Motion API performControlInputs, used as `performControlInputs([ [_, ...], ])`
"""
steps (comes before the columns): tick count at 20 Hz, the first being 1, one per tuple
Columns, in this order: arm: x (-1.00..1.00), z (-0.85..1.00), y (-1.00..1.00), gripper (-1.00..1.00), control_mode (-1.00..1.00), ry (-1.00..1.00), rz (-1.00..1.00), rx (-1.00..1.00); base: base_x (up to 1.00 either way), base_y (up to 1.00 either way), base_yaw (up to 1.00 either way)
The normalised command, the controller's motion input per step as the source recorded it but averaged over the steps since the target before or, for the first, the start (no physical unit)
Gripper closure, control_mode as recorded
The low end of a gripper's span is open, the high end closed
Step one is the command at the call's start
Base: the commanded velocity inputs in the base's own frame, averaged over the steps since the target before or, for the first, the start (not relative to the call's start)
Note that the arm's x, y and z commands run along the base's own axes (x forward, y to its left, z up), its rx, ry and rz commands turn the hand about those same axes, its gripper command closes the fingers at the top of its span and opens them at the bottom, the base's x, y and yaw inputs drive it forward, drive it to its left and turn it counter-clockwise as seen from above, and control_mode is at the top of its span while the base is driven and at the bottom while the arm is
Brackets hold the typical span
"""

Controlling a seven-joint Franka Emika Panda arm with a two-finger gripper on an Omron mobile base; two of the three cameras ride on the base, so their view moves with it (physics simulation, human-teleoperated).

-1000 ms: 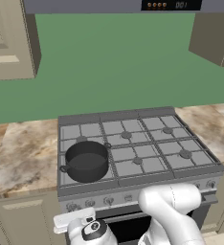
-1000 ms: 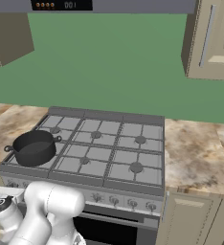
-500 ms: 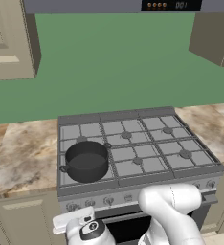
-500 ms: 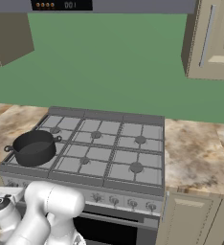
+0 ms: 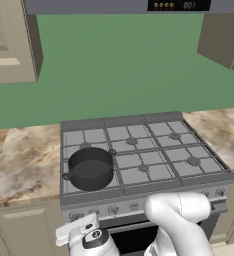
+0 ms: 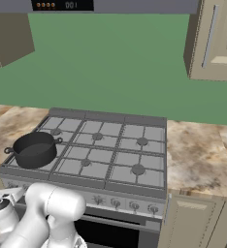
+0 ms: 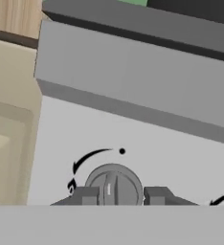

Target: Turn on the burner for the pot on the stove. Wait thirty seconds for the pot to heat up. Then add the bell pepper to the pot.

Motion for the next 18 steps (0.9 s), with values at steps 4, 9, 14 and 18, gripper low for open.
performControlInputs([
  [4, 0.00, 0.00, 0.00, 1.00, -1.00, 0.03, -0.04, -0.18, 0.00, 0.00, 0.00],
  [9, 0.00, -0.03, 0.02, 1.00, -1.00, 0.01, -0.04, -0.19, 0.00, 0.00, 0.00],
  [14, 0.00, -0.13, 0.06, 1.00, -1.00, 0.00, -0.01, -0.21, 0.00, 0.00, 0.00],
  [18, 0.00, -0.14, 0.08, 1.00, -1.00, 0.00, -0.01, -0.21, 0.00, 0.00, 0.00],
])
